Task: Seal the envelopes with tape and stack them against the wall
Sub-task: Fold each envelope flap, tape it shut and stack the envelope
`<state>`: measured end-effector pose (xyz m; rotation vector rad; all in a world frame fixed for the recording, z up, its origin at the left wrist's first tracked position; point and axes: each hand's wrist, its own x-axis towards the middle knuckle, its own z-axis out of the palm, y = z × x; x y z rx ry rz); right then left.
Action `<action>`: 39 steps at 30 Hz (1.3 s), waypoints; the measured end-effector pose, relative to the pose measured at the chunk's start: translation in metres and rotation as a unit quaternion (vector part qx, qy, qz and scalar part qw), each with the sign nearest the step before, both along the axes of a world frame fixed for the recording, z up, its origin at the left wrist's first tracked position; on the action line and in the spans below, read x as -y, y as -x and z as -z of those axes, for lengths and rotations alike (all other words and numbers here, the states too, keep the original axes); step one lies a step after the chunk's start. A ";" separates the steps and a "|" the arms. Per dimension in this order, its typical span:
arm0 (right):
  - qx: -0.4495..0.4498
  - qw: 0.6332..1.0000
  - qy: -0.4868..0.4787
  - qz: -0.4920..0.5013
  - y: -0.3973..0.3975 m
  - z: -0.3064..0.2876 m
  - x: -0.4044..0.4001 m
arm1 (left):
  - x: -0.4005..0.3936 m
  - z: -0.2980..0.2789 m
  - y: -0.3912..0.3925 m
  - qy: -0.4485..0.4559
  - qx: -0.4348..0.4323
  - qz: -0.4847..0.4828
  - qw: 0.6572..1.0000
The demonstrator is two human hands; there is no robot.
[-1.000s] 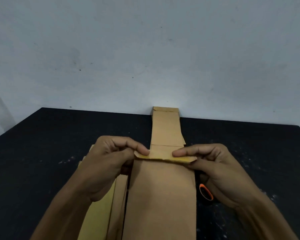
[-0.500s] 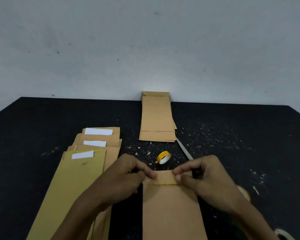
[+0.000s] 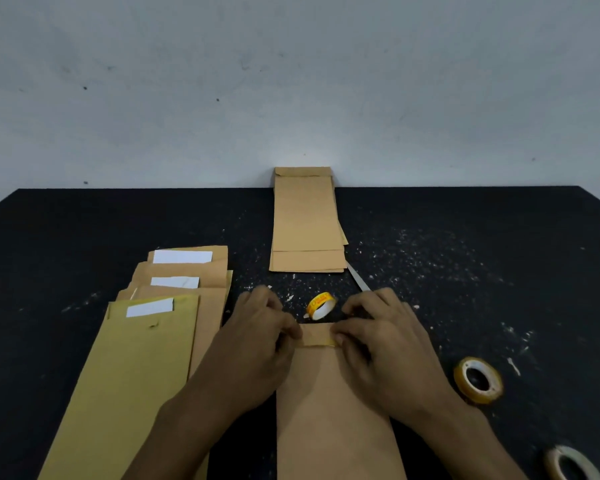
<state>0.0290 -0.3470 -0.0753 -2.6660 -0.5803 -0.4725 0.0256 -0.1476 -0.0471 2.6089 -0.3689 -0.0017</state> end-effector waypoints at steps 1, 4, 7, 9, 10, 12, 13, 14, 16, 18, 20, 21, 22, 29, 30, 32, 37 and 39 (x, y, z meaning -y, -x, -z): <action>0.004 1.000 0.000 0.001 0.000 0.001 0.000 | 0.001 -0.001 -0.001 -0.006 0.002 0.001 1.000; 0.007 1.000 -0.005 -0.001 0.000 0.005 0.001 | 0.008 -0.002 -0.010 0.043 0.031 -0.027 0.998; 0.010 1.000 -0.009 0.002 0.000 0.006 0.000 | 0.021 -0.010 -0.022 0.172 0.028 -0.089 0.981; 0.011 1.000 -0.011 0.006 0.000 0.007 0.000 | 0.029 -0.013 -0.033 0.185 -0.028 -0.105 0.977; 0.011 1.000 -0.010 0.009 0.000 0.007 0.000 | 0.033 -0.016 -0.039 0.171 -0.068 -0.107 0.977; 0.010 1.000 -0.006 0.014 0.000 0.009 0.000 | 0.043 -0.019 -0.051 0.123 -0.142 -0.103 0.977; 0.008 1.000 -0.006 0.016 0.000 0.009 -0.001 | 0.048 -0.021 -0.056 0.099 -0.173 -0.102 0.975; 0.006 1.000 -0.005 0.019 0.000 0.010 -0.001 | 0.053 -0.023 -0.061 0.080 -0.198 -0.106 0.971; 0.003 1.000 -0.006 0.020 0.000 0.009 -0.001 | 0.060 -0.027 -0.067 0.065 -0.237 -0.114 0.962; 0.002 1.000 -0.009 0.019 0.000 0.008 -0.002 | 0.063 -0.029 -0.074 0.064 -0.266 -0.111 0.956; 0.000 1.000 -0.011 0.021 0.000 0.008 -0.002 | 0.066 -0.032 -0.077 0.068 -0.294 -0.113 0.947; 0.001 1.000 -0.012 0.024 0.000 0.008 -0.002 | 0.066 -0.034 -0.078 0.072 -0.303 -0.118 0.943; 0.002 1.000 -0.013 0.027 0.001 0.008 -0.003 | 0.066 -0.037 -0.080 0.080 -0.310 -0.125 0.939; -0.004 0.999 -0.030 0.025 0.001 0.009 -0.003 | 0.062 -0.049 -0.081 0.136 -0.334 -0.158 0.919; -0.006 0.999 -0.030 0.024 0.001 0.009 -0.002 | 0.061 -0.049 -0.082 0.139 -0.337 -0.166 0.916; -0.007 0.999 -0.033 0.023 0.001 0.009 -0.001 | 0.059 -0.051 -0.083 0.150 -0.352 -0.170 0.908; -0.012 0.999 -0.044 0.016 0.001 0.010 0.000 | 0.047 -0.055 -0.075 0.184 -0.388 -0.138 0.892; -0.014 0.999 -0.048 0.015 0.001 0.011 0.001 | 0.040 -0.053 -0.069 0.240 -0.388 -0.121 0.881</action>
